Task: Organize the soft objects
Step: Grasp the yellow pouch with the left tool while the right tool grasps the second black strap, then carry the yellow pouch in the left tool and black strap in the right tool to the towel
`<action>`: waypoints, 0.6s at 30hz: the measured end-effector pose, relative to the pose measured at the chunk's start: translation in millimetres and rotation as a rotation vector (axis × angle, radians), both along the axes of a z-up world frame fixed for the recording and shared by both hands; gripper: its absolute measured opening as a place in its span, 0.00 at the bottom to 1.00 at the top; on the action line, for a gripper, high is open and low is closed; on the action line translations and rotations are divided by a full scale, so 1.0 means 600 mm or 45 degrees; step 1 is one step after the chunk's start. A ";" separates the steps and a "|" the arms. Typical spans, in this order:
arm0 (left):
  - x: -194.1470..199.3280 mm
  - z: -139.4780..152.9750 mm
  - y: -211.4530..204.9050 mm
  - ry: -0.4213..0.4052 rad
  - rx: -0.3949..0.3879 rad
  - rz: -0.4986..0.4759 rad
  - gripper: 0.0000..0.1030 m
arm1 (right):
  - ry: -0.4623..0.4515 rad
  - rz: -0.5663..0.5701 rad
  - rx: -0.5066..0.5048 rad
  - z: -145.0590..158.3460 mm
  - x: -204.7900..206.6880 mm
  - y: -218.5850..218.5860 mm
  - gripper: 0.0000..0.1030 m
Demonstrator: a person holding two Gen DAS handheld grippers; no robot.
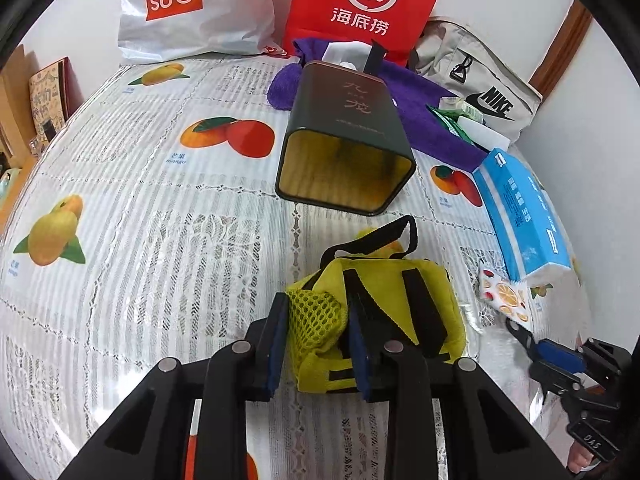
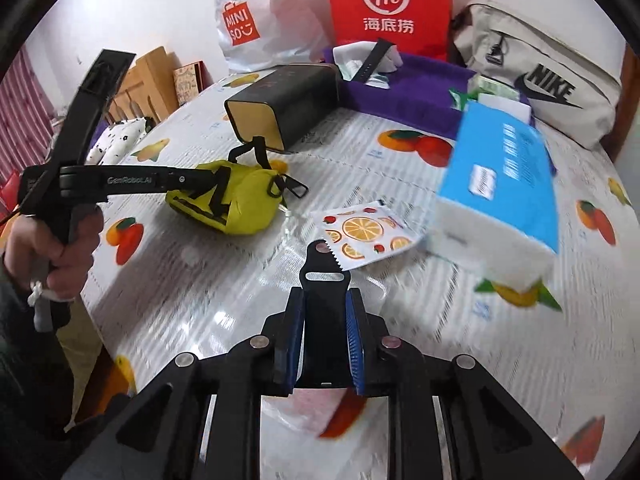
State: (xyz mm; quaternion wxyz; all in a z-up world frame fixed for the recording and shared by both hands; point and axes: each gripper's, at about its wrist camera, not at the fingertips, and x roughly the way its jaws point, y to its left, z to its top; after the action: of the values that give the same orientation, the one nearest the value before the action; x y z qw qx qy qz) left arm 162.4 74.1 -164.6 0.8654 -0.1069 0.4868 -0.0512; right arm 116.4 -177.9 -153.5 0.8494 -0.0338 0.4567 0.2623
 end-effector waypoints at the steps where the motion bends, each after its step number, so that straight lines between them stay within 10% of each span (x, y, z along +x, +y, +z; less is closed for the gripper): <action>1: -0.001 -0.001 -0.002 0.001 0.004 0.002 0.26 | 0.003 -0.010 0.015 0.000 -0.001 -0.004 0.20; 12: -0.002 0.002 -0.016 0.017 0.009 -0.007 0.25 | -0.014 0.027 0.186 0.037 -0.026 -0.018 0.20; 18: -0.011 0.005 -0.013 0.010 0.014 -0.008 0.26 | -0.054 -0.101 0.023 0.024 -0.019 -0.051 0.20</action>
State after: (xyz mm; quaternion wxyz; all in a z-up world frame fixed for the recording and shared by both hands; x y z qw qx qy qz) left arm 155.9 66.1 -161.8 0.8640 -0.1009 0.4907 -0.0510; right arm 105.2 -208.2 -138.9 0.8690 -0.0134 0.4370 0.2317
